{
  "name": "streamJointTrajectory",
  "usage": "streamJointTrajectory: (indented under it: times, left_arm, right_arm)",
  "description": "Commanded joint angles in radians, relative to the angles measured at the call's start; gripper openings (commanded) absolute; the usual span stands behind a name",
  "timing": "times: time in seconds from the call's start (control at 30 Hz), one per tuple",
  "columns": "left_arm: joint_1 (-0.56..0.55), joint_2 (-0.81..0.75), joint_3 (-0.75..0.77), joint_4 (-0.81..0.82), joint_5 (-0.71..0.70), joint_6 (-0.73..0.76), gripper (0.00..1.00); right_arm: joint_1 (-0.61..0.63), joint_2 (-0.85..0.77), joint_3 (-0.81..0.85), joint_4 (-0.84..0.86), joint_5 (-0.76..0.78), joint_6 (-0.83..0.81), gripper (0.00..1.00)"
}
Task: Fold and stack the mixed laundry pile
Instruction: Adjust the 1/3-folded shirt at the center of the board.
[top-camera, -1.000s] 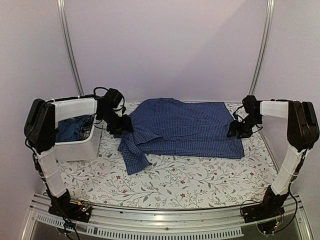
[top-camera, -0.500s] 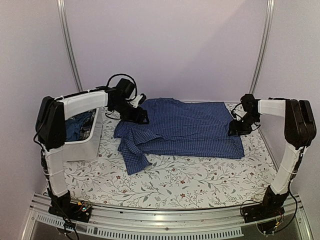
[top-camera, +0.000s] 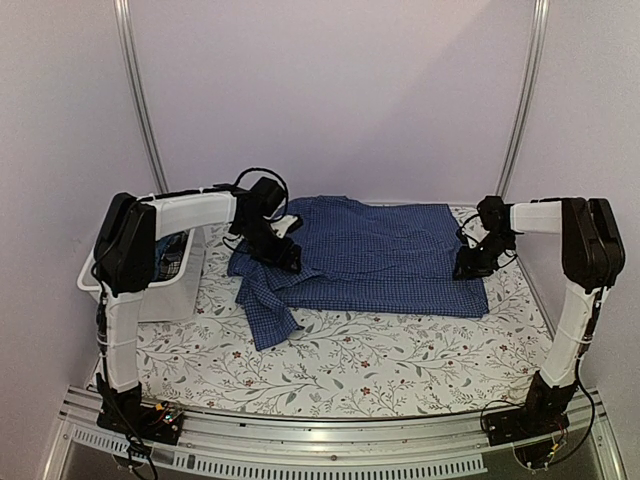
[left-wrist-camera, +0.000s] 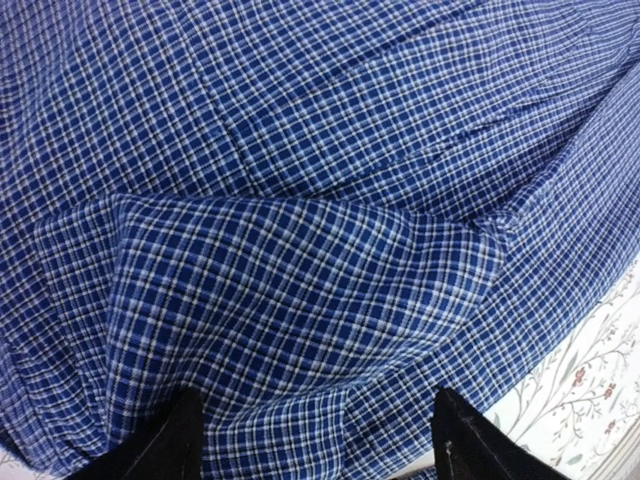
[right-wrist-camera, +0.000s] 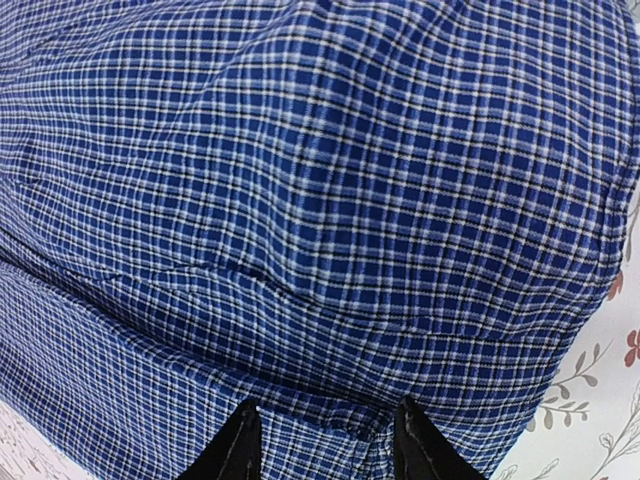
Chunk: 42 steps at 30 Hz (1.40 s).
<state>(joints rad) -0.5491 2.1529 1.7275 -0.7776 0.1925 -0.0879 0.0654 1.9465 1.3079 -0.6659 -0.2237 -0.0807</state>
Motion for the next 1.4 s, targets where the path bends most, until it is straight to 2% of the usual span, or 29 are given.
streamJointTrajectory:
  times: [0.0,0.13,0.27,0.37,0.43,0.5,0.67,0.7,0.8,0.9,1.07,1.13,1.2,1.37]
  left_arm:
    - [-0.001,0.029,0.031,-0.018,-0.02,0.014,0.78]
    - [-0.001,0.046,0.046,-0.032,-0.028,0.013,0.79]
    - [-0.004,0.049,0.049,-0.034,-0.023,0.025,0.81]
    - [-0.011,0.023,0.036,-0.018,0.042,0.04,0.85]
    - [-0.019,-0.019,-0.008,0.029,0.079,0.044,0.88]
    - [-0.035,-0.047,-0.034,0.067,0.047,0.059,0.91]
    - [-0.072,-0.007,-0.02,0.056,-0.144,0.08,0.95]
    - [-0.08,0.015,-0.008,0.034,-0.26,0.074,0.95]
    - [-0.082,0.021,-0.02,0.03,-0.276,0.073,0.95]
    - [-0.083,0.022,-0.027,0.04,-0.271,0.076,0.9]
    - [-0.082,0.042,-0.012,0.04,-0.28,0.08,0.7]
    - [-0.081,0.041,-0.018,0.04,-0.276,0.08,0.67]
    - [-0.082,0.039,-0.028,0.04,-0.28,0.083,0.68]
    - [-0.075,0.015,-0.063,0.041,-0.389,0.075,0.81]
  right_arm:
    - [0.006,0.03,0.0,0.01,-0.035,-0.001,0.39]
    - [0.005,0.051,0.014,0.001,-0.029,0.004,0.28]
    - [0.006,0.035,0.02,-0.004,-0.028,0.01,0.11]
    - [0.007,0.019,0.023,-0.006,-0.029,0.017,0.01]
    - [0.007,0.012,0.025,-0.009,-0.029,0.023,0.0]
    - [0.006,0.003,0.027,-0.012,-0.025,0.025,0.0]
    - [0.006,-0.02,0.028,-0.019,-0.007,0.034,0.0]
    - [0.005,-0.032,0.028,-0.023,0.005,0.037,0.0]
    - [0.005,-0.041,0.027,-0.023,0.009,0.037,0.0]
    - [0.006,-0.043,0.025,-0.023,0.006,0.041,0.0]
    - [0.006,-0.043,0.022,-0.022,0.007,0.044,0.0]
    - [0.006,-0.044,0.022,-0.023,0.009,0.044,0.0]
    - [0.006,-0.046,0.018,-0.021,0.009,0.045,0.0]
    - [0.005,-0.049,0.008,-0.016,0.008,0.049,0.0]
